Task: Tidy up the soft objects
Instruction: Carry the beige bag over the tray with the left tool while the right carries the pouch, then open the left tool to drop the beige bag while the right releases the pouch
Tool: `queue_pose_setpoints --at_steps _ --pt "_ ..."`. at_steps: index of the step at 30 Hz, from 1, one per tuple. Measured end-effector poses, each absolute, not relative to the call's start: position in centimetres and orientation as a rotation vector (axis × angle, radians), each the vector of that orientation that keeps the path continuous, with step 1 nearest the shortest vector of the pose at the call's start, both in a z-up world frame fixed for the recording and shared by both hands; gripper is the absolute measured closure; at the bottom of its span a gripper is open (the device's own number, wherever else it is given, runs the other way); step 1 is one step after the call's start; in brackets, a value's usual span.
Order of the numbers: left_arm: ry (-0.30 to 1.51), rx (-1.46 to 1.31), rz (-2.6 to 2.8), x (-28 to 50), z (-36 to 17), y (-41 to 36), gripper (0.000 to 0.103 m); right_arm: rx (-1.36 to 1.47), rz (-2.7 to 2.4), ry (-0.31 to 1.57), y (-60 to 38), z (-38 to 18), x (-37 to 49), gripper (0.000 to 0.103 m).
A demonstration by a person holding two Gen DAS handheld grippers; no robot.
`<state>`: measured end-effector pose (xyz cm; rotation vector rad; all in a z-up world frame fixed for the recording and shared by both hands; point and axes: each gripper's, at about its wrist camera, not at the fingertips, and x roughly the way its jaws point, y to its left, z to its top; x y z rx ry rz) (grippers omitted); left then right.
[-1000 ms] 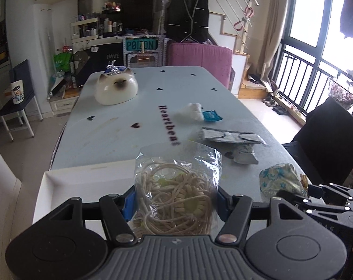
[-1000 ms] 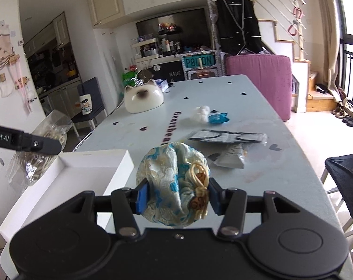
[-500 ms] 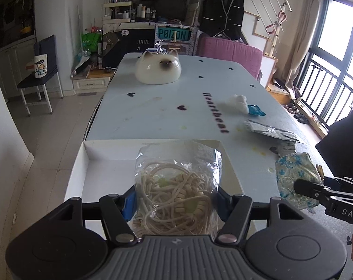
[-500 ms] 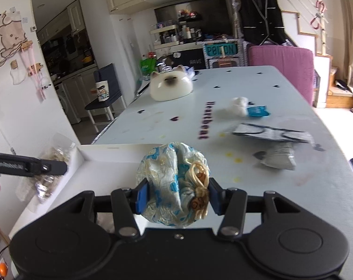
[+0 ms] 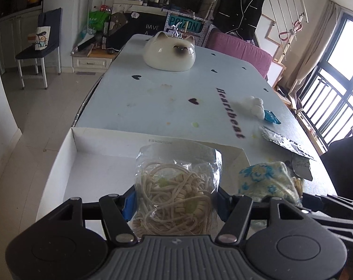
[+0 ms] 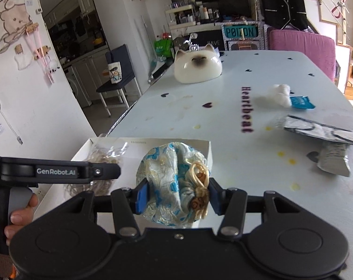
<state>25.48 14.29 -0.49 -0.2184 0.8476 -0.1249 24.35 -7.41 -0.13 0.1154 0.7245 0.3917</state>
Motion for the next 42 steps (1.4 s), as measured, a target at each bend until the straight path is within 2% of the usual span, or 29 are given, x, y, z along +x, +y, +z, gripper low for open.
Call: queue_pose_setpoints --at_steps 15,18,27,29,31,32,36,42 --pt "0.923 -0.305 -0.121 30.0 -4.5 15.7 0.038 0.011 0.386 0.758 -3.5 -2.7 28.9 0.05" --pt "0.927 -0.307 -0.117 30.5 -4.8 15.7 0.038 0.008 0.406 0.765 -3.4 -2.9 29.6 0.042" --pt "0.921 -0.253 -0.135 31.4 -4.9 14.3 0.038 -0.01 0.442 0.748 -4.1 -2.1 29.1 0.029" --pt "0.921 -0.24 -0.141 31.4 -4.9 14.0 0.036 -0.007 0.429 0.738 -4.4 -1.8 28.9 0.029" --pt "0.93 -0.245 -0.161 31.3 -4.9 13.9 0.027 0.016 0.428 0.74 -5.1 -1.6 28.8 0.03" --pt "0.932 -0.256 -0.166 31.2 -4.8 13.9 0.026 0.025 0.431 0.74 -5.4 -1.5 28.6 0.033" --pt "0.927 -0.285 -0.179 30.5 -4.3 14.3 0.026 0.046 0.433 0.752 -6.2 -1.2 28.2 0.042" --pt "0.917 -0.287 -0.175 29.2 -3.2 14.9 0.026 0.049 0.437 0.754 -6.9 -1.1 27.0 0.043"
